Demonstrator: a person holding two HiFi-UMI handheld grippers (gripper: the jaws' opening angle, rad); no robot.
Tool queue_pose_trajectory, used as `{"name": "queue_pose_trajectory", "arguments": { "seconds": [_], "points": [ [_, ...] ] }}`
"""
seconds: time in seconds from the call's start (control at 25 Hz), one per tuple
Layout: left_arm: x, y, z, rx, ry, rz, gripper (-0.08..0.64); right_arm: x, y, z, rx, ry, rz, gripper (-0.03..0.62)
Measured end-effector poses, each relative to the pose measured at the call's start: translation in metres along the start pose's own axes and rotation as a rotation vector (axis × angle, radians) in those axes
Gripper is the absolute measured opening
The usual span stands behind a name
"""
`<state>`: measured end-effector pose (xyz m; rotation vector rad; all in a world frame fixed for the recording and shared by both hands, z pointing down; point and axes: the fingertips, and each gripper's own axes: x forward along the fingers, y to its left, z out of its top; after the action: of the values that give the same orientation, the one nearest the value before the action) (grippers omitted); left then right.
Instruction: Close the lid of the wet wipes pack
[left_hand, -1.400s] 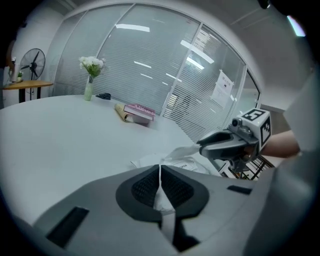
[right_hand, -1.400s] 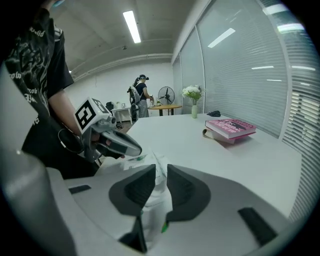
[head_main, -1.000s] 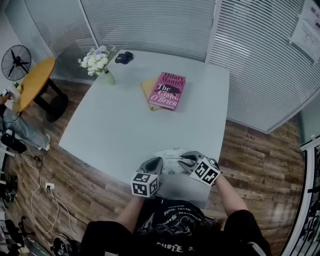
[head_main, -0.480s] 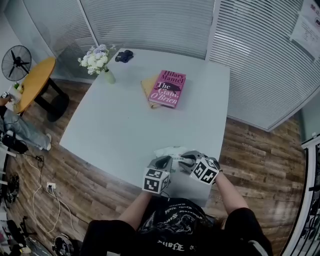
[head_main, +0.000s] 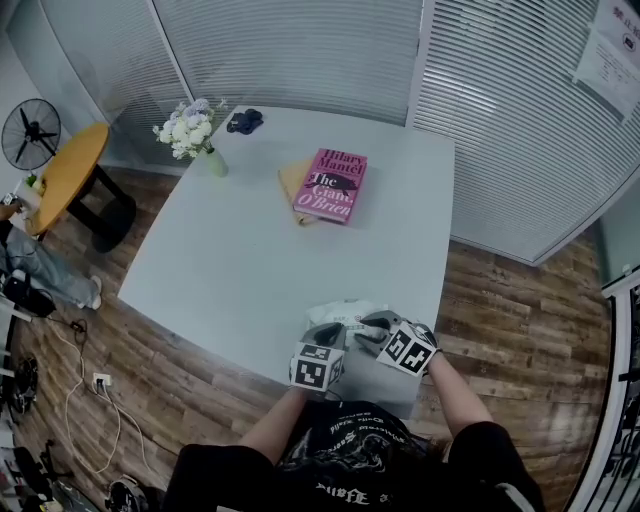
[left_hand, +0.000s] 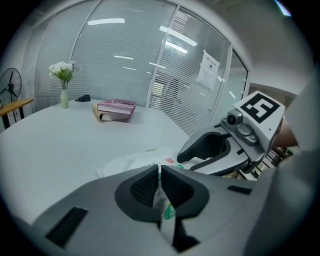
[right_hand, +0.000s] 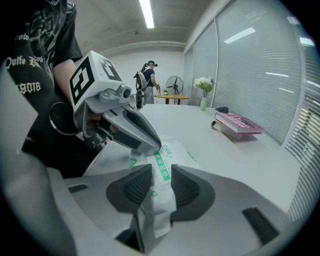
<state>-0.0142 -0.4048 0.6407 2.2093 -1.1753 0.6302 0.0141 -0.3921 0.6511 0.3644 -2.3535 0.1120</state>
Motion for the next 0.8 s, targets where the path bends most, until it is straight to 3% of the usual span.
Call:
{"name": "queue_pose_trajectory", "arguments": {
  "seconds": [0.16, 0.48, 0.6, 0.8],
  "points": [
    [0.000, -0.001, 0.000, -0.008, -0.008, 0.005, 0.014, -0.012, -0.006, 0.004, 0.116, -0.063, -0.041, 0.120],
    [0.000, -0.001, -0.001, 0.000, -0.016, 0.034, 0.014, -0.055, -0.041, 0.001, 0.459, -0.273, -0.311, 0.051],
    [0.001, -0.003, -0.002, 0.037, -0.006, 0.041, 0.014, -0.063, -0.042, -0.003, 0.553, -0.318, -0.349, 0.038],
    [0.005, -0.002, -0.008, 0.066, 0.021, 0.051, 0.014, -0.063, -0.036, -0.007, 0.617, -0.336, -0.363, 0.032]
  ]
}}
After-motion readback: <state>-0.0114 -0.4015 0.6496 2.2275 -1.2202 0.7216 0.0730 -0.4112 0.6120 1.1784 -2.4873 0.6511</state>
